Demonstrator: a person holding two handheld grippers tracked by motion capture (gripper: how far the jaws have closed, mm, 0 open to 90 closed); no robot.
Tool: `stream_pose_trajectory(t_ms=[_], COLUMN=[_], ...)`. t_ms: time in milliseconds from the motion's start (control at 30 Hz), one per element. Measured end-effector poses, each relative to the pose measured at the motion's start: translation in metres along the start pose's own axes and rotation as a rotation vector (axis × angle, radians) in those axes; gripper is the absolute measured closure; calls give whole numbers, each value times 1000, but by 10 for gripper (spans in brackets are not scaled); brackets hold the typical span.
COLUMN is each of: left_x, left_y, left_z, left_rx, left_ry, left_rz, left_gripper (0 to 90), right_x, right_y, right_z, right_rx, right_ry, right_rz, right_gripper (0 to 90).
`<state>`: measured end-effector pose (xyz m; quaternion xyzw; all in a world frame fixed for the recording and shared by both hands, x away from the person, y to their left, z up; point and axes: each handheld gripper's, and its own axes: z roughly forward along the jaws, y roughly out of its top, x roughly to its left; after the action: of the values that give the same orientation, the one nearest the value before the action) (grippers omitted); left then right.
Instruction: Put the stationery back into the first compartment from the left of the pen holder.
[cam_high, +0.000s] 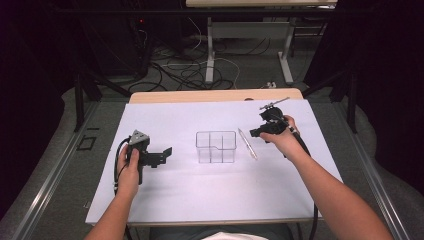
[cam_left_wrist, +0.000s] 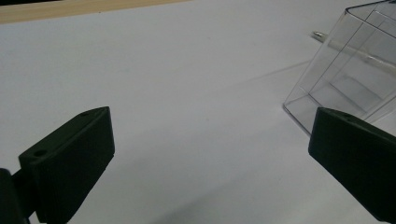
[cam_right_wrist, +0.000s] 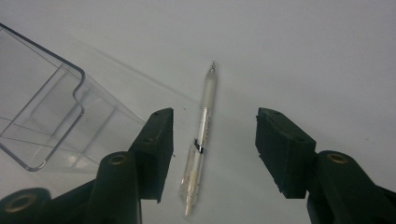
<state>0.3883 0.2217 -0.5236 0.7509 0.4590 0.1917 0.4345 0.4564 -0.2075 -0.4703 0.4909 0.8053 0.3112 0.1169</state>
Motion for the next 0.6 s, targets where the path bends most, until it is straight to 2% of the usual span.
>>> stream_pose_trajectory(t_ms=[133,167,200,233,267,300,400,433,500,600], left_x=[0,0,0,0,0,0,0,0,1,0], left_y=[0,0,0,0,0,0,-1,0,0,0], left_z=[0,0,0,0,0,0,0,0,0,1], left_rx=[4,-1,3,2,3,4,5,9,10,12], left_ry=[0,-2,-3,-3,-3,-4,-5,-2,-1,-3], left_rz=[2,4,2,3,4,4,-4,4,9,8], left_gripper=[4,4,4,4,4,4,4,4,4,4], right_x=[5,6,8,8,10,11,13,14,16,15], right_y=[5,6,7,8,9,10,12,13,14,13], right_z=[6,7,10,10,13,13,18,18,21,28], right_rx=[42,53,40,61,47,68,75,93,109,84], right_ry=[20,6,4,-1,-3,-9,-6,-1,-2,19], right_rz=[-16,-33,-28,-46,-46,-51,-51,-50,-28,-25], right_gripper=[464,456,447,438,434,435,479,499,522,551])
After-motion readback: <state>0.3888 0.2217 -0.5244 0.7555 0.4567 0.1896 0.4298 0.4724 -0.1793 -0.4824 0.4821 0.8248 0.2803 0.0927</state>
